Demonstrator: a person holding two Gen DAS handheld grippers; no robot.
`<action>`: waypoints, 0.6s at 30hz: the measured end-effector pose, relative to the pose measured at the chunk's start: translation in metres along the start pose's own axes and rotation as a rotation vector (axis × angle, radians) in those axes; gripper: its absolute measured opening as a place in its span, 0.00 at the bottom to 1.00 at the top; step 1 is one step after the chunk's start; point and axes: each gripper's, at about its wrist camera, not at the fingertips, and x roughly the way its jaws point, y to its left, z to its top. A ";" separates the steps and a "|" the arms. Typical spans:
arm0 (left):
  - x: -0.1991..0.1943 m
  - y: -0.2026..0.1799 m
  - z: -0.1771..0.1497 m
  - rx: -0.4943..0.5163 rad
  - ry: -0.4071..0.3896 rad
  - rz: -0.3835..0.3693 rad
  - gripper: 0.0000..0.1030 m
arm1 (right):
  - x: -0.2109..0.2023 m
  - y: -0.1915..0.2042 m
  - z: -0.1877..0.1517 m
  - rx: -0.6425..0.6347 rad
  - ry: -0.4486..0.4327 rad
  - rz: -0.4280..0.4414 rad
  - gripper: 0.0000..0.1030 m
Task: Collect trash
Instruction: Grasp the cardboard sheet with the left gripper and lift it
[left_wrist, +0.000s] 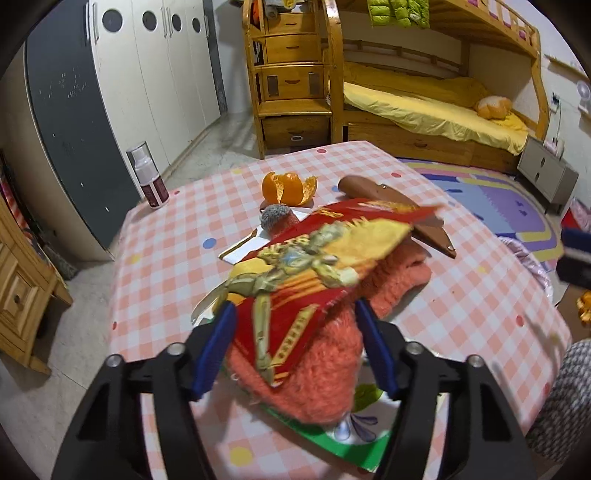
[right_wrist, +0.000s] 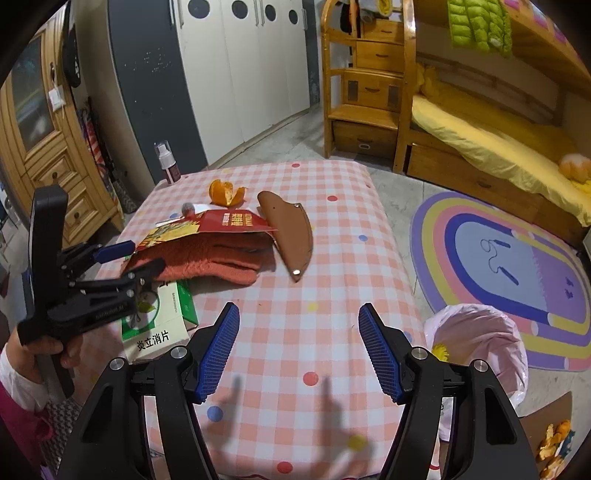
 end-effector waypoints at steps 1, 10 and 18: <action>-0.002 0.002 0.001 -0.009 -0.004 -0.010 0.47 | 0.000 0.000 -0.001 -0.001 0.001 0.001 0.66; -0.044 0.019 0.014 -0.127 -0.101 -0.008 0.14 | -0.012 -0.002 -0.004 -0.006 -0.014 0.011 0.66; -0.096 0.029 0.022 -0.216 -0.105 -0.032 0.11 | -0.024 0.000 -0.008 -0.007 -0.035 0.023 0.66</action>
